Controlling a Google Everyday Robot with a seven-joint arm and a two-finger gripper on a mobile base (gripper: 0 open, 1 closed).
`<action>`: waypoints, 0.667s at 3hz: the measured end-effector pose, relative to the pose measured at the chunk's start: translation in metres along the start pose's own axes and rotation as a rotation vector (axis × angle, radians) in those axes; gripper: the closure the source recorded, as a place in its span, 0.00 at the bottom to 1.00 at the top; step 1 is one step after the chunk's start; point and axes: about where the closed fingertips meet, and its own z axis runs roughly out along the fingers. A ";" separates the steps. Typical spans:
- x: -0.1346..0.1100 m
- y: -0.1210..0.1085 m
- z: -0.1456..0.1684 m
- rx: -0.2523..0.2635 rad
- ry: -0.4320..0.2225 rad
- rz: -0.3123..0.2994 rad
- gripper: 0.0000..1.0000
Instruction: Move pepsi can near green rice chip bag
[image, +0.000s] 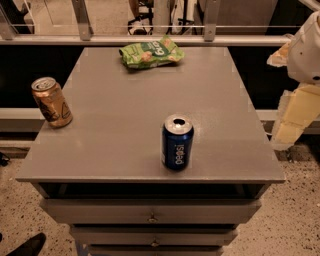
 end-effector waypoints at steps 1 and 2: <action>0.000 0.000 0.000 0.000 0.000 0.000 0.00; -0.030 0.000 0.017 -0.007 -0.123 0.059 0.00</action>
Offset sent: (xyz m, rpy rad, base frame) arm 0.0276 0.0636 -0.0232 0.2972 -0.0250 -0.0481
